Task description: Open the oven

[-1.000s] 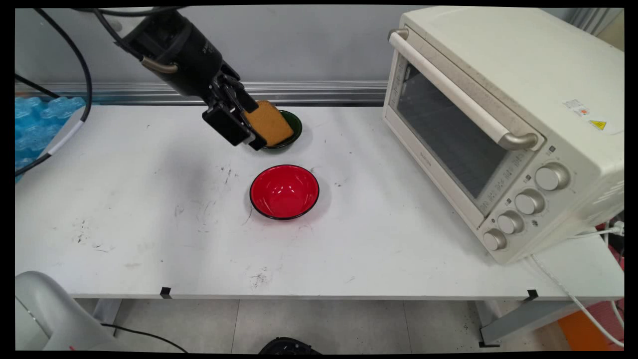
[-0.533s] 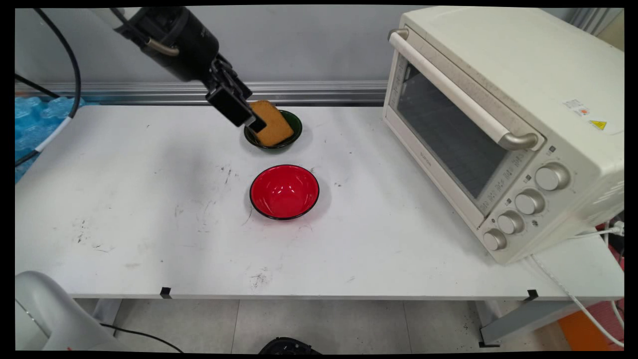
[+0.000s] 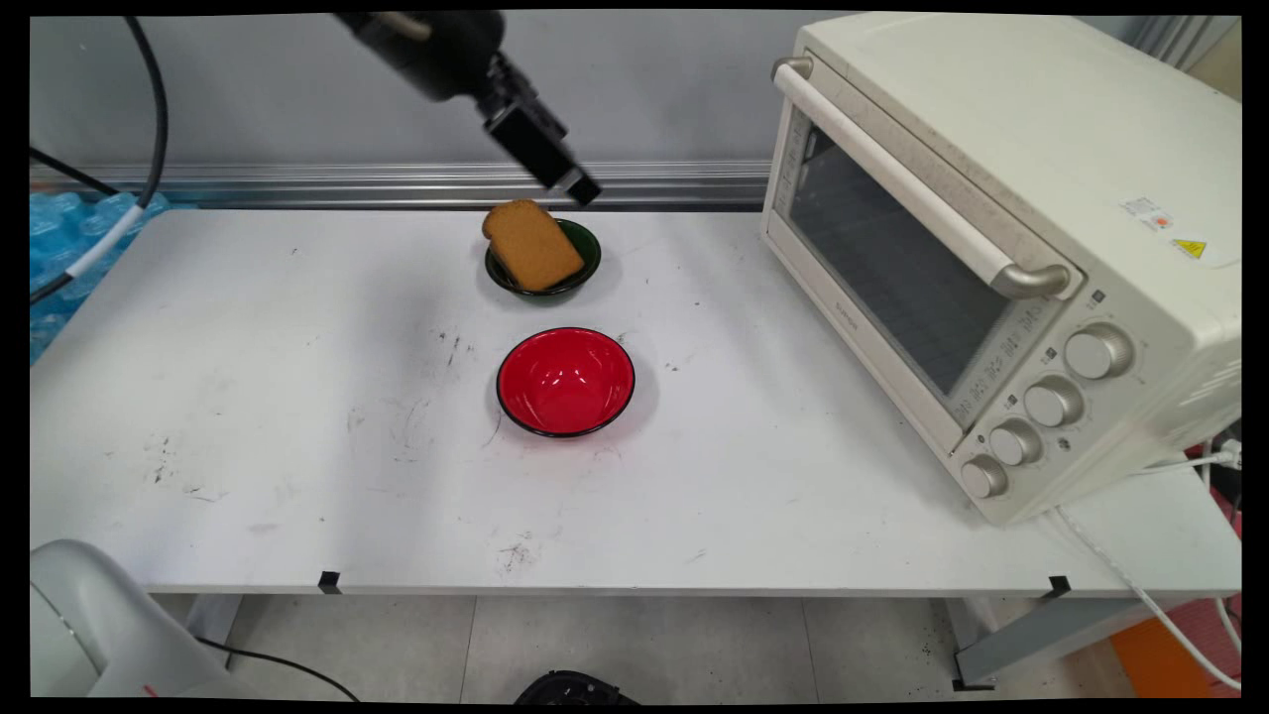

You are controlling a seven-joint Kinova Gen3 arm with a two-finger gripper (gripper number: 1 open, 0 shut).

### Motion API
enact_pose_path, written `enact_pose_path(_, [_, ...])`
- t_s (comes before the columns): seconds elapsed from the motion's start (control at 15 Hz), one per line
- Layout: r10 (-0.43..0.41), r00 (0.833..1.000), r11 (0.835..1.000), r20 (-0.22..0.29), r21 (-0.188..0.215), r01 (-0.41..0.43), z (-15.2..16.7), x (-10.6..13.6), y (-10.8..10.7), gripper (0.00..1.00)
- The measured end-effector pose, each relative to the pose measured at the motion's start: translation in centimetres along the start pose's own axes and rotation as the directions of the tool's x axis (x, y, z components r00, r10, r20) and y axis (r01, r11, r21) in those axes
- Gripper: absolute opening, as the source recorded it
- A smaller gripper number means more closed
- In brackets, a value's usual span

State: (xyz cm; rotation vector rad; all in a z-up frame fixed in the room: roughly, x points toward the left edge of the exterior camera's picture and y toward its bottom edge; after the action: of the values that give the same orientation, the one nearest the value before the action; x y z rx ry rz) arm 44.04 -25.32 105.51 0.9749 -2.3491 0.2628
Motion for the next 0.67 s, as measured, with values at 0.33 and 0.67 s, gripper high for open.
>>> enact_pose_path(0.33, [0.028, 0.998, 0.999, -0.051, -0.015, -0.029, 1.4, 4.3, 0.0, 1.00])
enact_pose_path(0.67, [0.055, 0.994, 0.998, -0.091, -0.016, -0.057, 3.6, 8.3, 0.2, 1.00])
